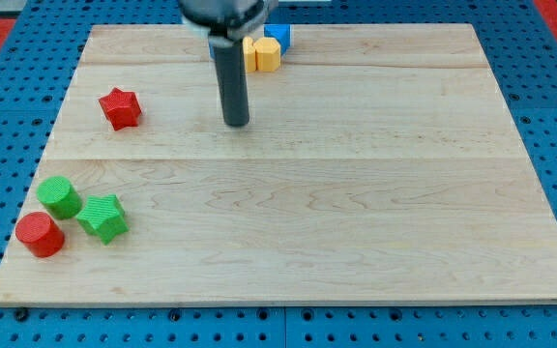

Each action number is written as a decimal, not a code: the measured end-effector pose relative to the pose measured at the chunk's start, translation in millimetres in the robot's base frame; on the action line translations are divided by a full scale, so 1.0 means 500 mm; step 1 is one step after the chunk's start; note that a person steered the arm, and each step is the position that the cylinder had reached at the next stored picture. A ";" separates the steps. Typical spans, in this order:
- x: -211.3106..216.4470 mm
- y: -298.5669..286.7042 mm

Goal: Slide the red star to the top left of the green circle

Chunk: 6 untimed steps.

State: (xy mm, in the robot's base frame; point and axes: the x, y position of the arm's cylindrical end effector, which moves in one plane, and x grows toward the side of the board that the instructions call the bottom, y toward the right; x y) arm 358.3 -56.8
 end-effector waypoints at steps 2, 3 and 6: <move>-0.035 -0.240; 0.049 -0.362; -0.061 -0.397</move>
